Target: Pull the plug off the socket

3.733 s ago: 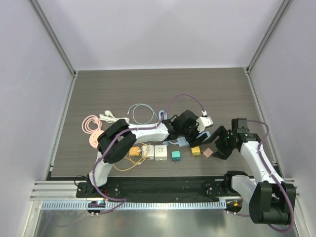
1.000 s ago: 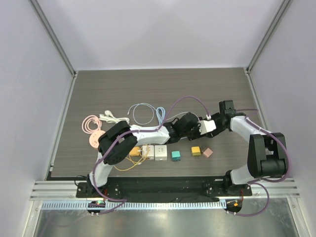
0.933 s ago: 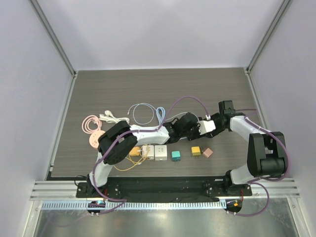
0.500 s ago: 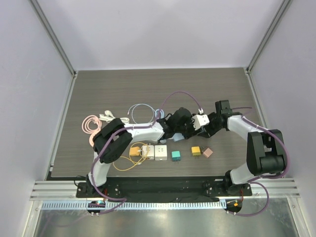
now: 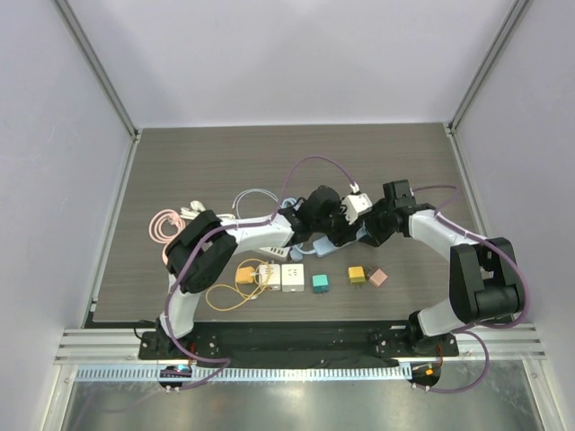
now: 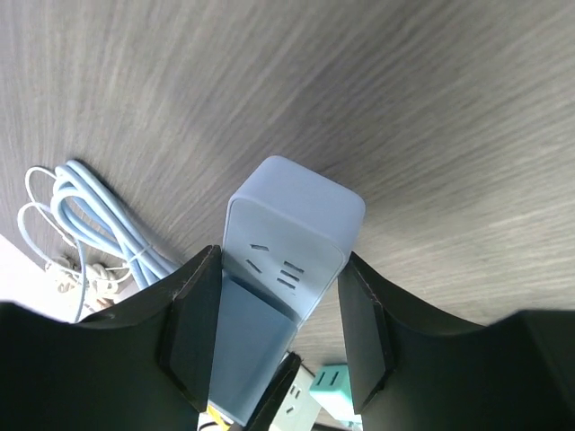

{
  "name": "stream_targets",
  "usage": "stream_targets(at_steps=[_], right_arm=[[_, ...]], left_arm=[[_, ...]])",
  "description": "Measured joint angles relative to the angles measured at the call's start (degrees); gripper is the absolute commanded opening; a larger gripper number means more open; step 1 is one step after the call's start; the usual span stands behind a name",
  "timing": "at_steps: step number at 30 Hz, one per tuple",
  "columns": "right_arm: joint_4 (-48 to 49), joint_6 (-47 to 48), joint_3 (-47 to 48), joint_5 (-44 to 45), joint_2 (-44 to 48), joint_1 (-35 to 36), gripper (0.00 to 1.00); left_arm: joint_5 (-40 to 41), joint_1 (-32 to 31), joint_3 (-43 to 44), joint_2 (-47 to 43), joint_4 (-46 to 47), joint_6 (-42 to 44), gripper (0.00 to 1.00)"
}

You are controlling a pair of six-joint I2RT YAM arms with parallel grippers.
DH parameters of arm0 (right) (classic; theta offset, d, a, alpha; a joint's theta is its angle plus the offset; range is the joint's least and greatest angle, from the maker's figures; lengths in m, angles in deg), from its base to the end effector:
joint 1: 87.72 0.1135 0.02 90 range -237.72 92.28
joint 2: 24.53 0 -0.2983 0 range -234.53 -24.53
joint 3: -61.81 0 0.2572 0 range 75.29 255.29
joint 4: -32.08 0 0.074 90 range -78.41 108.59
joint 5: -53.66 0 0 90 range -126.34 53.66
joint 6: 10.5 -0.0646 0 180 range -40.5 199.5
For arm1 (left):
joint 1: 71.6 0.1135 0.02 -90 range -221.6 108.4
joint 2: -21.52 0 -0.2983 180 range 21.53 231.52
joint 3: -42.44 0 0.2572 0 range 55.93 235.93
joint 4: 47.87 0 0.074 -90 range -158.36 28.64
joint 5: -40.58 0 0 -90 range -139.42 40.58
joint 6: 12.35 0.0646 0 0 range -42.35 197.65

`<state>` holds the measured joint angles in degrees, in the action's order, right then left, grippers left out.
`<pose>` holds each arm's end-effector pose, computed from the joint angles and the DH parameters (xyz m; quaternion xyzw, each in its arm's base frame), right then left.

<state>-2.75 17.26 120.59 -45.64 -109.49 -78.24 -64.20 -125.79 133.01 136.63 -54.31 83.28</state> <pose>0.2857 0.0583 0.1767 0.4106 0.8735 0.2098 0.1562 0.2778 -0.4131 0.2065 0.4853 0.7165 -0.3029 0.3992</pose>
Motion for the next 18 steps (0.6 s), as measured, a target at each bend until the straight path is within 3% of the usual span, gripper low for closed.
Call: stream_targets(at_steps=[7,11,18], right_arm=[[3.85,0.61,-1.09,2.84,1.95,0.72,0.01],[4.55,1.46,-2.62,10.23,0.94,0.31,0.01],[3.8,0.98,-0.92,12.2,-1.88,-0.26,0.01]], left_arm=[[-7.74,3.91,-0.5,-0.37,3.37,-6.67,0.0],[-13.79,4.66,-0.5,-3.13,6.99,-9.81,0.0],[-11.78,-0.61,0.87,-11.61,6.14,-2.73,0.0]])
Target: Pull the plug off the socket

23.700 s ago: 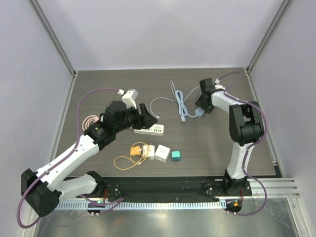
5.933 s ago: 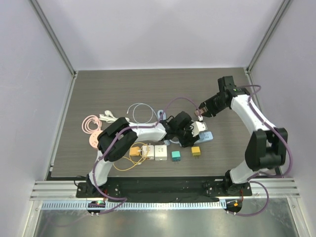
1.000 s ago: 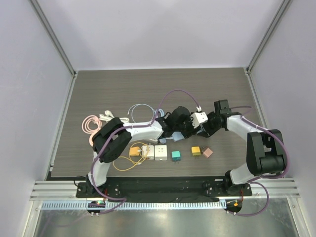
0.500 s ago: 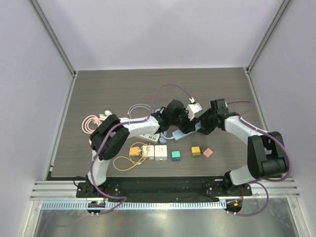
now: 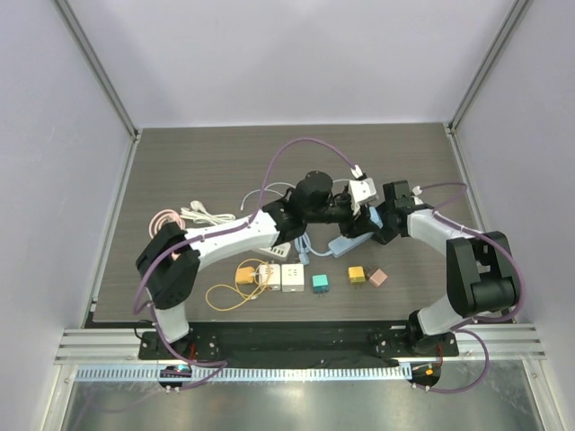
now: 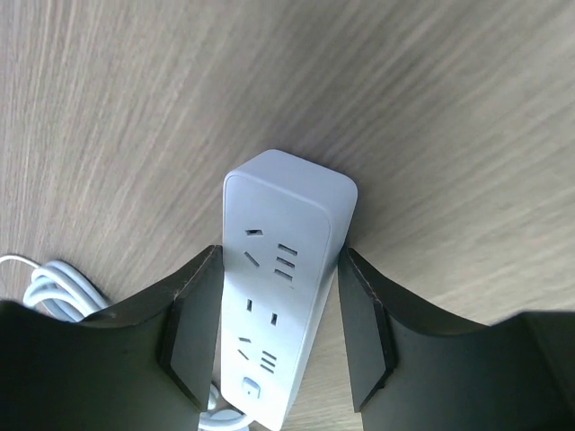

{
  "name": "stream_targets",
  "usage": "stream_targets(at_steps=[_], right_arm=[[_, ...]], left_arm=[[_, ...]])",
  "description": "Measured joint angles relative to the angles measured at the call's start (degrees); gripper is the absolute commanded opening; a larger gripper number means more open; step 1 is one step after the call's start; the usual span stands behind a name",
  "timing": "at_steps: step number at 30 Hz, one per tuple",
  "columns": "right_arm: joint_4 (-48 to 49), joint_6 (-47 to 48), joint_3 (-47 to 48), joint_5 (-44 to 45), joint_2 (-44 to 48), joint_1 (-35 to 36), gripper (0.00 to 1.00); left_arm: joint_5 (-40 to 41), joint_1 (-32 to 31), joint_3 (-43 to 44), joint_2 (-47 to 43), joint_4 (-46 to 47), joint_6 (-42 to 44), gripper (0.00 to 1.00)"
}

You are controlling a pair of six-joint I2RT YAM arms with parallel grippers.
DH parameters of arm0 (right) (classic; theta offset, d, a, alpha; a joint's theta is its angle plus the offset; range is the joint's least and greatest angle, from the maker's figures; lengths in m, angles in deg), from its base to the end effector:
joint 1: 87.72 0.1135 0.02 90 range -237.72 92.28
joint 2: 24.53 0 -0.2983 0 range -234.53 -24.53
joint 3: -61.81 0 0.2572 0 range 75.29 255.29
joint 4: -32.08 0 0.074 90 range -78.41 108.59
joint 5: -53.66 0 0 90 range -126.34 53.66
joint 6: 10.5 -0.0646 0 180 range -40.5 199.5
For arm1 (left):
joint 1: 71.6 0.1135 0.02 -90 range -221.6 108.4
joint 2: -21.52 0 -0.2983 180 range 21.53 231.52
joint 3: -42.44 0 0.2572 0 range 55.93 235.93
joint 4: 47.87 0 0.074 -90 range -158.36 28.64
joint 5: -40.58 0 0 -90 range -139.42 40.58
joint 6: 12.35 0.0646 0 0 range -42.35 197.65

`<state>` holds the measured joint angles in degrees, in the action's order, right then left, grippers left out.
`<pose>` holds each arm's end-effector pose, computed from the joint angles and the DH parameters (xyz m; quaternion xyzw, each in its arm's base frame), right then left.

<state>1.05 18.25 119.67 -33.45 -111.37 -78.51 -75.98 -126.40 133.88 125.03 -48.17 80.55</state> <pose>0.2945 0.0444 0.1668 0.4295 0.8649 0.1293 0.2253 0.2473 -0.4006 0.3215 0.4920 0.5947 -0.4279 0.4702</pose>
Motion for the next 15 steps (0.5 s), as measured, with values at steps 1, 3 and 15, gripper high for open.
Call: stream_targets(at_steps=[1,3,15], right_arm=[[-0.33,0.11,0.87,-0.02,-0.74,-0.02,0.01],[-0.79,0.46,2.58,-0.17,-2.29,-0.42,0.01],[-0.87,4.48,18.27,-1.88,-14.58,-13.57,0.01]], left_arm=[[0.11,-0.68,-0.13,-0.59,-0.26,0.7,0.0],[0.22,-1.11,-0.72,-1.75,-1.77,1.9,0.0],[-7.48,1.18,2.49,-7.48,-24.44,6.23,0.0]])
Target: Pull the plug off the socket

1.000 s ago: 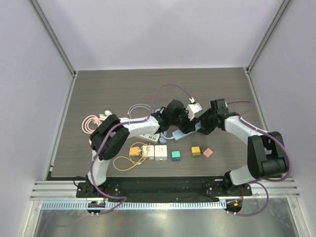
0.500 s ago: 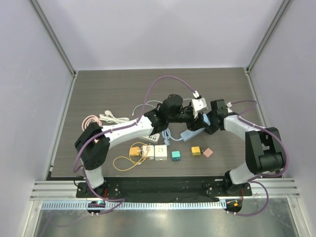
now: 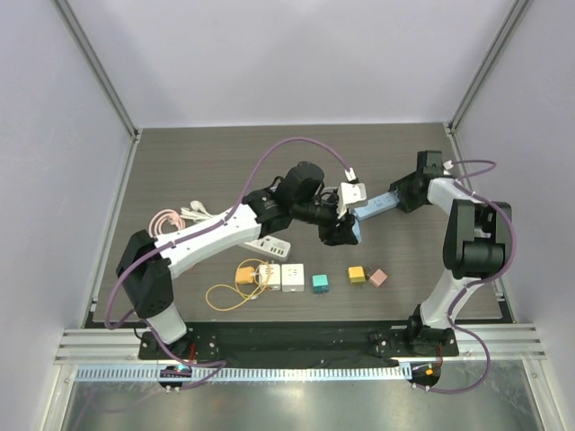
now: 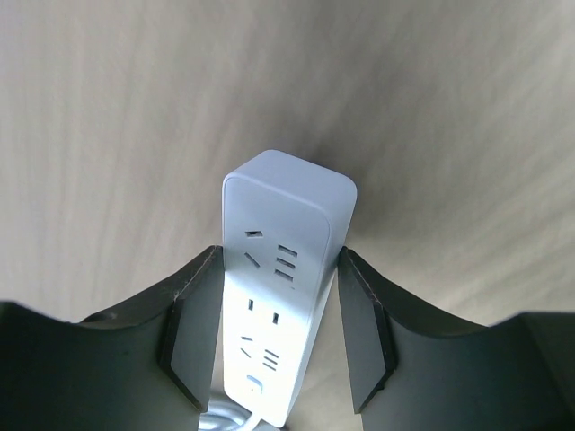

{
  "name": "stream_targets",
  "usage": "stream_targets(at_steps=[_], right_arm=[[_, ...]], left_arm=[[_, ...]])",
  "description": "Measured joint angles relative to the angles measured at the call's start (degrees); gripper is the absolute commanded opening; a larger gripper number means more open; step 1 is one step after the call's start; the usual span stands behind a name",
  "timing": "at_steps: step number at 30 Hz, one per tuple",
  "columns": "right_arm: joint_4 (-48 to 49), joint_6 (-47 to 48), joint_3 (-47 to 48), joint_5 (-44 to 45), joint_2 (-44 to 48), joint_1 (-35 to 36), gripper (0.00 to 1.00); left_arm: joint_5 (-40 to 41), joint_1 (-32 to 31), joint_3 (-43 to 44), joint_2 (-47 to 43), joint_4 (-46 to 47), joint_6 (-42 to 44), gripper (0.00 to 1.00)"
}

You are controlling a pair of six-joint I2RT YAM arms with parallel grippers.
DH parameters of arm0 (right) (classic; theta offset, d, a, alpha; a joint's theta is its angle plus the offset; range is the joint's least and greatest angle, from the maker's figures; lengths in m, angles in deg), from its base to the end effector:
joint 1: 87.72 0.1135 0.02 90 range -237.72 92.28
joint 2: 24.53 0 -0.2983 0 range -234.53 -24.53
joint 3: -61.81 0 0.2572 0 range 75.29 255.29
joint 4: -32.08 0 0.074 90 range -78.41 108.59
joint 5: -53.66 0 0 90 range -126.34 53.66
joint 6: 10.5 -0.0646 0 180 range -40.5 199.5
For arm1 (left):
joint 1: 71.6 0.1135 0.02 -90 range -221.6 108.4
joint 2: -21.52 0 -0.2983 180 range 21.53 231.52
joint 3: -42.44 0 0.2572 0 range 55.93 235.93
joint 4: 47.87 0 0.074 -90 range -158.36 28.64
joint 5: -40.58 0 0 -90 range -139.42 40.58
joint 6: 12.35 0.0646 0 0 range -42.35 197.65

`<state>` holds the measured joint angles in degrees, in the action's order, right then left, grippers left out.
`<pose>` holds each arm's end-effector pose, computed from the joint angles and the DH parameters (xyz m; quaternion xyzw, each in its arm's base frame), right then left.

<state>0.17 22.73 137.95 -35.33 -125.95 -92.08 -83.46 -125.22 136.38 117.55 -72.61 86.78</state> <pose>0.3855 -0.0305 0.1796 0.4899 0.8247 0.1171 0.2571 0.2213 -0.3613 0.3432 0.5550 0.6156 -0.4204 0.3692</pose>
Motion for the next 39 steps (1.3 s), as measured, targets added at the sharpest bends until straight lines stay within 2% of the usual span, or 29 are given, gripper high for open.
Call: stream_targets(at_steps=[6,12,18,23,25,29,36,39], right_arm=[[0.0,4.68,6.62,-3.15,-3.74,-3.54,0.01],[-0.59,7.76,6.91,-4.22,-3.15,-3.69,0.01],[-0.96,9.4,7.61,-5.84,-2.75,-4.02,0.01],[-1.09,9.97,8.68,-7.69,-2.75,-5.2,0.01],[-1.14,10.05,8.72,-8.04,-2.75,-5.49,0.01],[-1.29,10.16,8.72,-8.7,-2.8,-5.53,0.01],[-1.36,10.38,8.76,-9.33,-2.97,-5.64,0.01],[-1.33,10.4,8.83,-9.51,-3.26,-5.64,0.01]], left_arm=[[-1.14,-3.8,2.89,0.09,-6.75,0.92,0.0],[1.05,-8.98,2.67,4.68,-7.96,-1.03,0.02],[5.42,-9.14,1.49,14.08,-8.85,-1.46,0.03],[7.93,-8.83,-0.76,16.26,-11.34,-1.14,0.09],[8.17,-8.85,-0.5,16.98,-12.11,-1.01,0.13],[8.5,-8.85,0.79,18.84,-13.51,-0.57,0.28],[11.13,-8.85,0.24,18.84,-12.96,-0.79,0.73],[12.26,-8.85,-0.79,18.53,-13.09,-1.29,0.76]])
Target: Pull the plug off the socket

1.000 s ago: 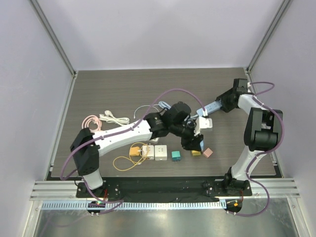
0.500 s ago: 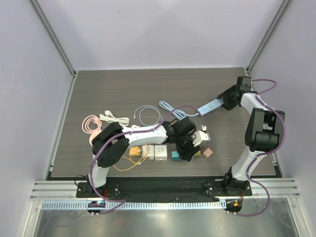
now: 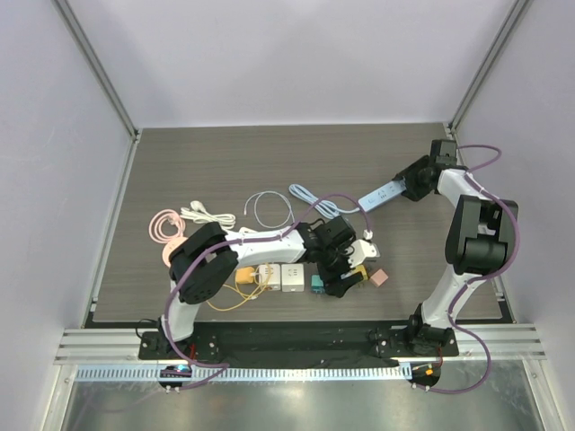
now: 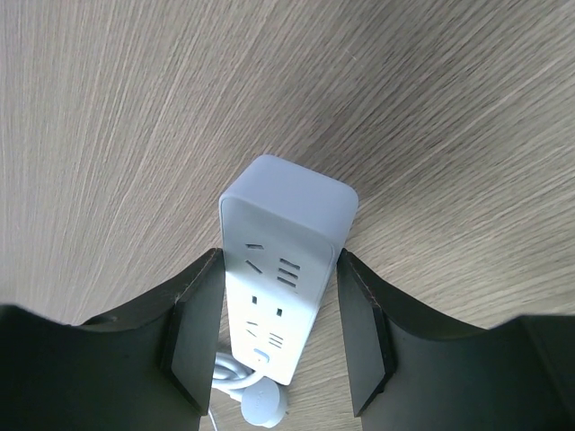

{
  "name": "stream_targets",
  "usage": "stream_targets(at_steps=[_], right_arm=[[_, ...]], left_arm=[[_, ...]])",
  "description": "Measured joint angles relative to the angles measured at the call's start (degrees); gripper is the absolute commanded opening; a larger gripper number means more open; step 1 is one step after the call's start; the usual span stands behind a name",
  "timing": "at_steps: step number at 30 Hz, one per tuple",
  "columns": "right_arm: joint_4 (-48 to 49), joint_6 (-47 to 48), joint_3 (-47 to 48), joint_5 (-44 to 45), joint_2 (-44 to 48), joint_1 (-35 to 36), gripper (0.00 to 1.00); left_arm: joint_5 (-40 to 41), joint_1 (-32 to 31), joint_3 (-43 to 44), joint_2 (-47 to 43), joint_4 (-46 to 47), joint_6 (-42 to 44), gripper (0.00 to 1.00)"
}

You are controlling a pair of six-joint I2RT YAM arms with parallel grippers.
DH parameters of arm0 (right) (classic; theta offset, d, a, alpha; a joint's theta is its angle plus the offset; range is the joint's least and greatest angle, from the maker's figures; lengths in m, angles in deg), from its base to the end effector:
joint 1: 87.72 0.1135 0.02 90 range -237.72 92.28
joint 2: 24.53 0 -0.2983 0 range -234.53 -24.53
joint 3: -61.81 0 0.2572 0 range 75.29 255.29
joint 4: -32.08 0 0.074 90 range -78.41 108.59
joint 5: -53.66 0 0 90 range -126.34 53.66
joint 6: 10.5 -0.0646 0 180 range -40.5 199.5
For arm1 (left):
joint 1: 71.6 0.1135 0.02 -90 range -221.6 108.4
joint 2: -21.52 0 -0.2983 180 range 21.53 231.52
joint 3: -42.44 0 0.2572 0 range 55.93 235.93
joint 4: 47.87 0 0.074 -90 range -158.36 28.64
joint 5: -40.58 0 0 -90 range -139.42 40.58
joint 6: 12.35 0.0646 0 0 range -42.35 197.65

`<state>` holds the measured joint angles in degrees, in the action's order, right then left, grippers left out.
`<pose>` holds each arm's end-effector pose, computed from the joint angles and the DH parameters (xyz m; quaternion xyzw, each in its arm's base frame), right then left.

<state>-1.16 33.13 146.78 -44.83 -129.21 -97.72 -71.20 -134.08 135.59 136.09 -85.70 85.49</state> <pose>0.4161 -0.0637 0.2053 0.4259 0.8446 0.1656 0.2791 0.1876 -0.4119 0.1757 0.5862 0.7452 -0.2813 0.1477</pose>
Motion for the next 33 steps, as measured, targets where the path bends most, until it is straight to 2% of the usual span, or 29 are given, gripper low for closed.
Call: stream_targets(at_steps=[7,16,21,25,30,33], right_arm=[[0.0,-0.02,0.0,-0.48,-0.83,-0.22,0.01],[2.29,-1.81,-0.66,0.42,-1.14,-0.26,0.01],[7.02,-6.6,-1.68,1.14,-2.12,-0.48,0.01],[11.96,-10.23,-1.44,1.16,-5.38,-0.66,0.01],[14.38,-13.07,1.79,1.16,-10.25,-0.85,0.02],[14.78,-13.55,3.93,1.84,-11.26,-1.42,0.04]], left_arm=[[0.83,0.02,-1.4,-6.8,-0.76,-0.39,0.79],[0.9,0.02,-3.72,-24.3,-0.13,-2.03,0.81],[5.14,1.31,-8.09,-34.34,0.96,-5.25,0.81],[10.38,7.96,-12.37,-42.71,1.92,-10.84,0.83],[18.45,24.55,-17.66,-52.04,2.71,-20.06,0.86],[19.52,34.14,-20.59,-54.03,2.58,-25.49,0.86]])
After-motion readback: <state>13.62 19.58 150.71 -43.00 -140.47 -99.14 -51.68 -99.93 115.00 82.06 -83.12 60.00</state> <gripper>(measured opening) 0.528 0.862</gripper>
